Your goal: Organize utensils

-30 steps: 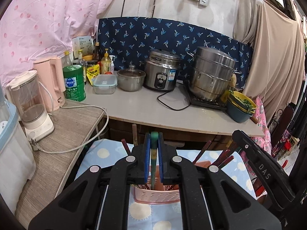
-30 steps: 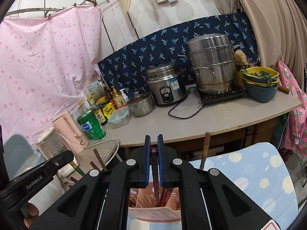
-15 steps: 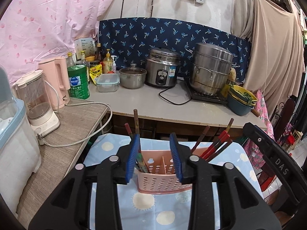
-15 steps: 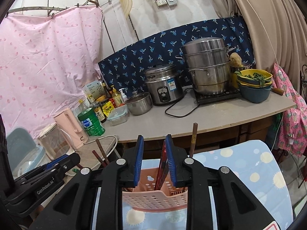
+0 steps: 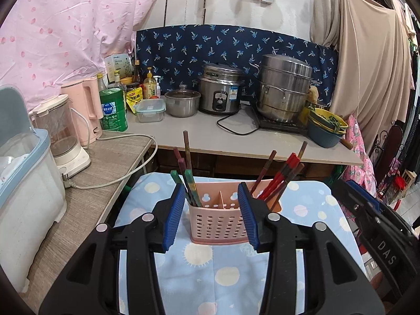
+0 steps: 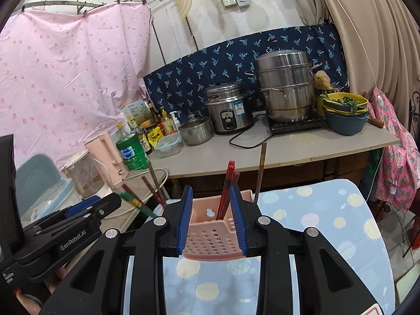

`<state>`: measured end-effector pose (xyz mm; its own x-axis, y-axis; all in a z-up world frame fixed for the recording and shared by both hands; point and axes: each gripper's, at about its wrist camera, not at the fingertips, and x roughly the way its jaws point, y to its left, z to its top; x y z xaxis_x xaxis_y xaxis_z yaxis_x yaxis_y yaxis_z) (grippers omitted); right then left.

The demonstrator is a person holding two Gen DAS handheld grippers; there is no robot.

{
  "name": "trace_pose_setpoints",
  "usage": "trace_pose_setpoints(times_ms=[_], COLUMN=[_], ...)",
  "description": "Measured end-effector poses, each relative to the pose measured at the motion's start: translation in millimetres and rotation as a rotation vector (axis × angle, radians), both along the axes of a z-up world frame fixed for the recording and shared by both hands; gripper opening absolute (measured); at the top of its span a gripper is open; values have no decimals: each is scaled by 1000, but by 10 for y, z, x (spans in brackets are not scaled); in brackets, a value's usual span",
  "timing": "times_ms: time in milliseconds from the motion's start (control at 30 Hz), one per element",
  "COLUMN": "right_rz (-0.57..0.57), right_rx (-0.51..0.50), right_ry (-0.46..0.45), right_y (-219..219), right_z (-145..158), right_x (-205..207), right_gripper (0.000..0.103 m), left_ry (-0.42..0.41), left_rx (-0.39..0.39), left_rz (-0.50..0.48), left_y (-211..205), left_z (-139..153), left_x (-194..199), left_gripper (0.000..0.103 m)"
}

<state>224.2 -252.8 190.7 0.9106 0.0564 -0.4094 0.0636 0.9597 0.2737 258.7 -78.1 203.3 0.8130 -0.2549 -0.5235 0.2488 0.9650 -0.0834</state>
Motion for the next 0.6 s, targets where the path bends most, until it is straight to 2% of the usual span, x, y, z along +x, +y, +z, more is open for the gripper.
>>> trace_pose_setpoints(times_ms=[133,200,433,500,600], right_rz=[19,30,36,33,31], right_rx=[-16,-22,-70,-81,-102], right_ry=[19,29,61,72,91], right_y=[67,98,254,287,333], right_z=[-48,-79,-230,-274,-357], right_x=[-134,-207,-434,-484,-548], right_gripper=[32,35,40,41,43], left_ry=[0,-1,28,36,44], left_rx=[7,14,38,46,55], left_rz=[0,3,9,10,12], left_y=[23,34,55,67,80], left_z=[-11,-38,-211,-277,-360], left_x=[-124,-192,-370,-415,-475], left_gripper=[41,45,46,53,56])
